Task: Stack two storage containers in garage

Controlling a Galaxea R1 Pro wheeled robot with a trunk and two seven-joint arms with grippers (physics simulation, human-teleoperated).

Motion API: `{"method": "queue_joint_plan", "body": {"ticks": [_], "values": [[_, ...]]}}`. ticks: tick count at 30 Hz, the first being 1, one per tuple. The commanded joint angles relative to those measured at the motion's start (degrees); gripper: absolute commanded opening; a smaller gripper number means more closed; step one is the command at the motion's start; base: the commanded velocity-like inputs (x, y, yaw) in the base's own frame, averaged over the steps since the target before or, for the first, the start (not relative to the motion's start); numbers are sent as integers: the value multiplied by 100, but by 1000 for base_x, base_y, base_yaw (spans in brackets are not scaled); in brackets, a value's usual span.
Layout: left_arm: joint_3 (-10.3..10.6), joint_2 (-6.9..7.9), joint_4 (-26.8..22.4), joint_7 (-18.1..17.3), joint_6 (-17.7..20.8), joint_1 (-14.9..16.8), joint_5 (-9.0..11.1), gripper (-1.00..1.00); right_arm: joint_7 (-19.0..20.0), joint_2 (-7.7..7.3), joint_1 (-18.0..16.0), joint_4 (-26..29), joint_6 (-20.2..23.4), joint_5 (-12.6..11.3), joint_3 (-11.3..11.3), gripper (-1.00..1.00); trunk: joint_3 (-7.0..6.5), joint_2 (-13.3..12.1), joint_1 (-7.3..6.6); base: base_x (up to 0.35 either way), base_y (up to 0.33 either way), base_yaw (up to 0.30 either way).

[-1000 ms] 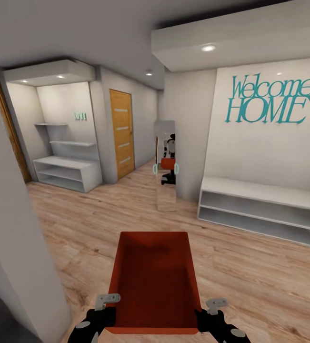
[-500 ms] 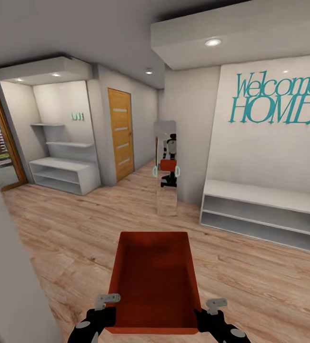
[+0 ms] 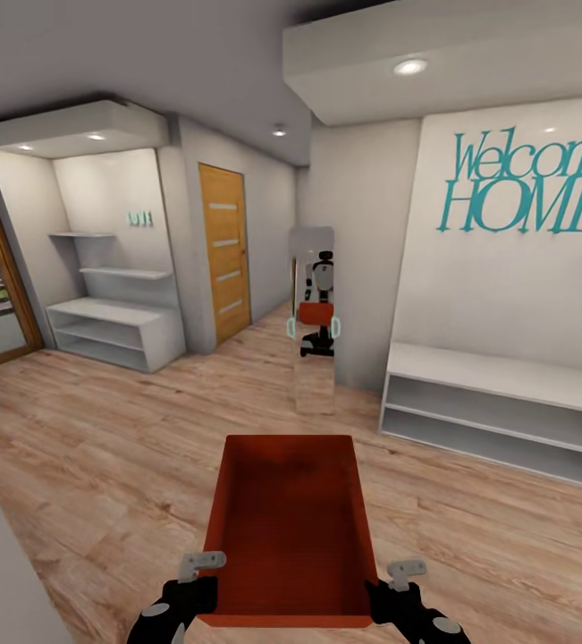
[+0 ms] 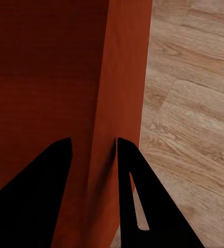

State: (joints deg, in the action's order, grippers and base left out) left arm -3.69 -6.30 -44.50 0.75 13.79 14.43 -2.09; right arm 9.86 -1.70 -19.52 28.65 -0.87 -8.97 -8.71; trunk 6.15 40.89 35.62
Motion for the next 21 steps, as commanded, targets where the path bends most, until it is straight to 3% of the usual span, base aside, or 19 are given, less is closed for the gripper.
{"method": "queue_joint_plan", "body": {"ticks": [1,21], "values": [[-281,-2,-77,22,36,7,-28,-100,140,-14,1,0,-10,405,-136,-100,10,8,5,329,0,0],[-281,-2,-77,22,36,7,-28,-100,131,-14,1,0,-18,402,-129,-100,10,8,5,329,0,0]]}}
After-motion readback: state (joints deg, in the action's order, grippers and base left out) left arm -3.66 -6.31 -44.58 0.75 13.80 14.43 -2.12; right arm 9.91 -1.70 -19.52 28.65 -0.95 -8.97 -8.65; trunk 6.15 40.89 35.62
